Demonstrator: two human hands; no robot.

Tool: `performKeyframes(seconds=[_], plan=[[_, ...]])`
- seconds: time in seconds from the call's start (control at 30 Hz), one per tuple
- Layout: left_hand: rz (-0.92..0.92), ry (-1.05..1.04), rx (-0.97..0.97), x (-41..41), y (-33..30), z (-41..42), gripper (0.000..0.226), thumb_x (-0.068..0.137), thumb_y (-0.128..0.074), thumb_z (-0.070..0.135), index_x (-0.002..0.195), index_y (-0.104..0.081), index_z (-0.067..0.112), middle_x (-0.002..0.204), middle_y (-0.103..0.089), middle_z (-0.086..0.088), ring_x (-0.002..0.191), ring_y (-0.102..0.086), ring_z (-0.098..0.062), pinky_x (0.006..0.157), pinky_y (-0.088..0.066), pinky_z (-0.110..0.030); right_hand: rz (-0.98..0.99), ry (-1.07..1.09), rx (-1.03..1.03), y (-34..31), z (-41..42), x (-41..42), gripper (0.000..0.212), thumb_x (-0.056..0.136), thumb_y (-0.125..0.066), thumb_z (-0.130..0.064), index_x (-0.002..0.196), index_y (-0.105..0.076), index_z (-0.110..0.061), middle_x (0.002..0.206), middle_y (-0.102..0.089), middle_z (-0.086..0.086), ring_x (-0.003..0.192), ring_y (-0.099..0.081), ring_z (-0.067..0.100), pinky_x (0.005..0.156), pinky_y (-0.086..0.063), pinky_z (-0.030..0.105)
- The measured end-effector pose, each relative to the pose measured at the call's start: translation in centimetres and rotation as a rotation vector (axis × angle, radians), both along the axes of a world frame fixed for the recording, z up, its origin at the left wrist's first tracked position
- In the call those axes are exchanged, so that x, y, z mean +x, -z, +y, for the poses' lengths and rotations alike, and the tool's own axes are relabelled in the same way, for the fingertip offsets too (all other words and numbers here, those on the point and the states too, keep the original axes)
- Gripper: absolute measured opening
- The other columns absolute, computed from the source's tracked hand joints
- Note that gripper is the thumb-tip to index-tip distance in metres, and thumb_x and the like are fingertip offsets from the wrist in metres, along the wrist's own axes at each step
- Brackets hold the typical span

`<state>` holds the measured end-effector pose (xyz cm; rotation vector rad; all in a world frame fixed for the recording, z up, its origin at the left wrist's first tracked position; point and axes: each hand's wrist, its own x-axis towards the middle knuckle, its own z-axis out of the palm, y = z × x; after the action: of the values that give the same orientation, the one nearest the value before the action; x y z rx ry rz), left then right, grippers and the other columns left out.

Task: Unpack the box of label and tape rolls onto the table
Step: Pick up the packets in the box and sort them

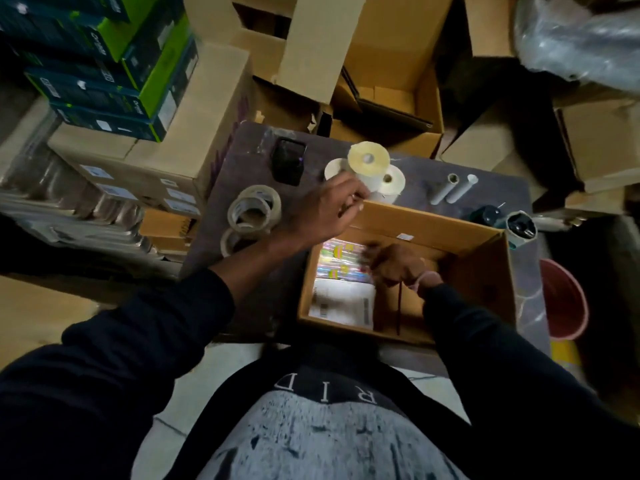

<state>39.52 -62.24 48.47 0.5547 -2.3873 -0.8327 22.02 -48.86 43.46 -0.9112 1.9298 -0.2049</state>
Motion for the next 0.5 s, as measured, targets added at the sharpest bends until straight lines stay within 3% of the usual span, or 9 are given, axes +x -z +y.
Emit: performKeyframes(seconds=[0.07,0.13,0.2,0.27,0.37,0.5], plan=[[-0.036,0.088,-0.026,-0.8,0.3,1.1,0.012,0.092,-0.066,0.011,0.104,-0.069,0.012,0.103,-0.062,0.002,0.079,-0.059,-0.007,0.069,-0.045,-0.019,0.101,-0.050,-0.031,2.1,1.1,0.1,0.037,0.088,-0.070,-0.009,0.124,-0.068,-0.011,0.115,-0.070,0.007,0.085,-0.061,0.008,0.065,-0.047,0.010],[-0.089,0.150,-0.037,-1.0,0.7,1.7,0.011,0.092,-0.067,0.011,0.102,-0.070,0.011,0.101,-0.063,-0.001,0.083,-0.062,-0.012,0.072,-0.046,-0.023,0.154,-0.116,-0.083,3.9,1.6,0.5,0.043,0.081,-0.075,-0.011,0.124,-0.068,-0.009,0.122,-0.070,0.013,0.106,-0.064,0.016,0.088,-0.049,0.021],[-0.136,0.168,-0.045,-1.0,1.2,2.1,0.012,0.091,-0.066,0.011,0.102,-0.072,0.009,0.101,-0.065,-0.004,0.085,-0.059,-0.011,0.073,-0.045,-0.025,0.118,-0.150,-0.096,5.3,1.7,0.8,0.051,0.072,-0.083,-0.008,0.120,-0.068,-0.010,0.119,-0.069,0.017,0.109,-0.064,0.022,0.102,-0.048,0.035],[-0.167,0.152,-0.058,-0.9,1.6,2.3,0.012,0.091,-0.066,0.012,0.101,-0.072,0.009,0.100,-0.065,-0.003,0.085,-0.056,-0.009,0.072,-0.040,-0.022,0.171,-0.239,-0.092,6.1,1.5,0.8,0.047,0.067,-0.087,-0.015,0.110,-0.068,-0.013,0.115,-0.068,0.014,0.108,-0.065,0.028,0.098,-0.050,0.039],[-0.162,0.082,-0.067,-1.0,1.9,2.5,0.011,0.092,-0.066,0.012,0.101,-0.071,0.010,0.101,-0.065,-0.002,0.085,-0.059,-0.010,0.071,-0.037,-0.017,0.216,-0.380,-0.019,5.2,1.0,1.1,0.048,0.063,-0.090,-0.024,0.103,-0.069,-0.009,0.111,-0.068,0.013,0.104,-0.064,0.030,0.090,-0.052,0.036],[-0.152,0.044,-0.082,-1.2,1.9,2.7,0.011,0.092,-0.066,0.012,0.102,-0.070,0.011,0.102,-0.066,-0.001,0.087,-0.064,-0.014,0.070,-0.047,-0.023,0.182,-0.402,0.054,4.5,0.9,0.6,0.044,0.067,-0.088,-0.034,0.104,-0.071,-0.015,0.108,-0.069,0.005,0.100,-0.064,0.023,0.085,-0.049,0.027]])
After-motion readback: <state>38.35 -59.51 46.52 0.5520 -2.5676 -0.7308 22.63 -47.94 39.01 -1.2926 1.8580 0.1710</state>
